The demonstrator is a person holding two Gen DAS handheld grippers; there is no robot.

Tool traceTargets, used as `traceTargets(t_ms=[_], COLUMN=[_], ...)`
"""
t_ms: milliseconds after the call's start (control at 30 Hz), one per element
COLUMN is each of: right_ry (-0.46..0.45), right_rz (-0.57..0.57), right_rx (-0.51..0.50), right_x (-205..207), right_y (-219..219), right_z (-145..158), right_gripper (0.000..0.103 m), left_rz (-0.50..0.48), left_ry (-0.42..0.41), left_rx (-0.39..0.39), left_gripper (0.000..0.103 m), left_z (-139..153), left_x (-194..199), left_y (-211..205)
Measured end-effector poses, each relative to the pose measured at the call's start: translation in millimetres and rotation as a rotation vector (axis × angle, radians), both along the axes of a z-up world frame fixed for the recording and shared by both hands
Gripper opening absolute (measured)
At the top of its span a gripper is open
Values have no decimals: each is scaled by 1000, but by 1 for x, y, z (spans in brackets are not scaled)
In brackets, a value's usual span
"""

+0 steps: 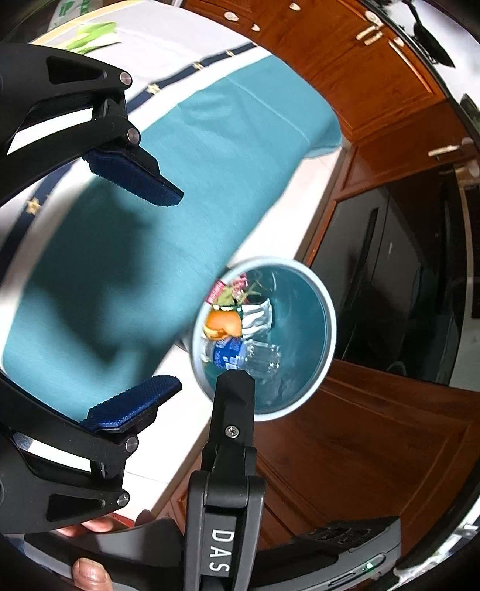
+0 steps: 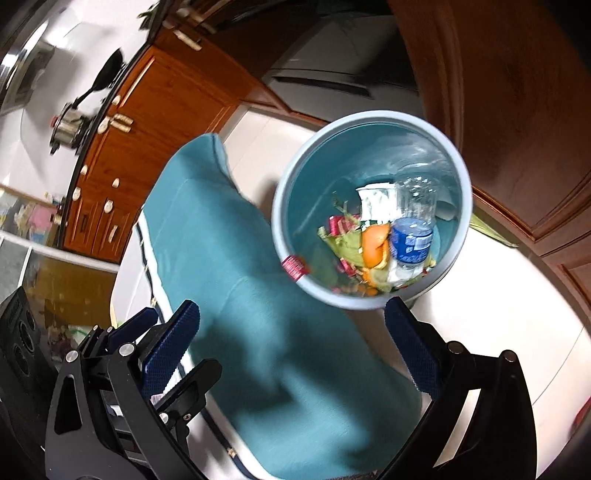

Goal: Collect trash
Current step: 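Move both tools back toward the table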

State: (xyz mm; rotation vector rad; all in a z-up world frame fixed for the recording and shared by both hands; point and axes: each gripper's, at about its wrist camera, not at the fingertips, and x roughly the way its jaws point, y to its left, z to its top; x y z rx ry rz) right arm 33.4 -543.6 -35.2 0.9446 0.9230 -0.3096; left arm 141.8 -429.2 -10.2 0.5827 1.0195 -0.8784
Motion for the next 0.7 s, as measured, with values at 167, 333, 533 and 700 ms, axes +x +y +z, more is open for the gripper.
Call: traceTargets(t_ms=[167,333,533,700], right_ry=[-10,0,33,71], right_rz=[79,179,316,444], right_rx=[-20,-25,-12,-9], right_x=[7,18,37,50], right_y=[40,91,162,226], right_z=[14,20,17,10], right_gripper=[96,96,96,96], left_rz=[41,90,178,265], left_ry=[-17,-56,-86,-127], left_rx=[1,12,30,47], left_gripper=[94,99,99,99], left_z=[8,11,10,16], left_x=[-2,-7,-9,-8], left_y=[50,109,197,272])
